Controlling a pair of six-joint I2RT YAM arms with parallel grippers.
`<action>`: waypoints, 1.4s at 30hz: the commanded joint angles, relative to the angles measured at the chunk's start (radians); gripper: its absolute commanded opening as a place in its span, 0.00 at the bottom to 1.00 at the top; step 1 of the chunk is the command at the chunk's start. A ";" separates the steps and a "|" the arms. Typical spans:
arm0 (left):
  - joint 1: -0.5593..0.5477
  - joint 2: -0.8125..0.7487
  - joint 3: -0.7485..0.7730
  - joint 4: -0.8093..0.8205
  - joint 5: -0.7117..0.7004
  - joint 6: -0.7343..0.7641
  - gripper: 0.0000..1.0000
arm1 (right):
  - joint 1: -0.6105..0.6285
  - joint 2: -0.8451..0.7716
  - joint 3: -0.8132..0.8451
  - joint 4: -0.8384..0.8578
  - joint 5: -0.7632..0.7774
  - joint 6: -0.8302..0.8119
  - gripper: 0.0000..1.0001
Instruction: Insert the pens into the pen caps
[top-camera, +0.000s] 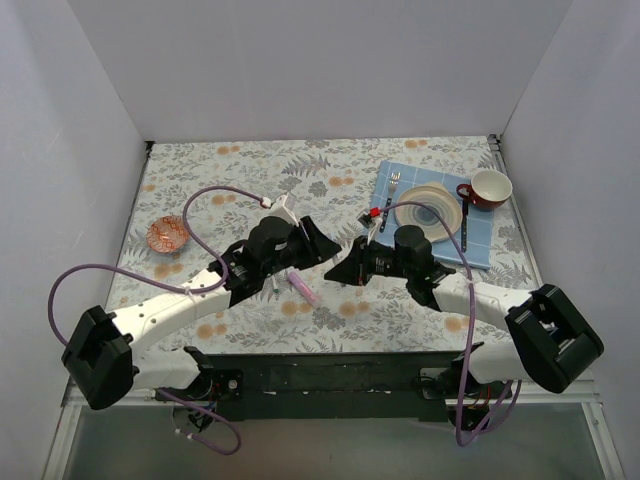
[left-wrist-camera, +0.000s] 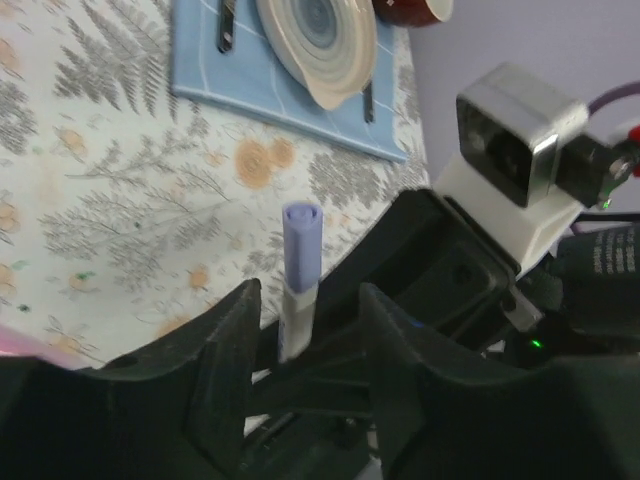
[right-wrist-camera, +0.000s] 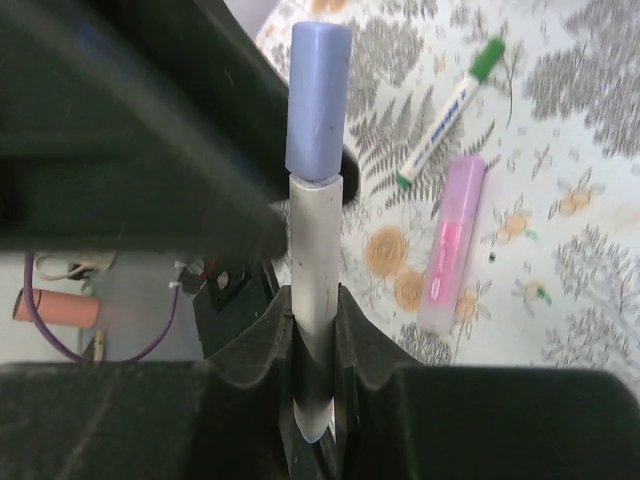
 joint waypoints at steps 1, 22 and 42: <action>-0.030 -0.077 -0.020 0.056 0.083 0.058 0.55 | 0.041 -0.047 0.077 0.022 0.046 -0.089 0.01; -0.030 -0.315 0.014 0.090 0.092 0.171 0.65 | 0.195 -0.285 0.085 -0.084 0.151 -0.100 0.01; -0.030 -0.312 0.023 0.111 0.104 0.216 0.44 | 0.215 -0.334 0.076 -0.098 0.165 -0.092 0.01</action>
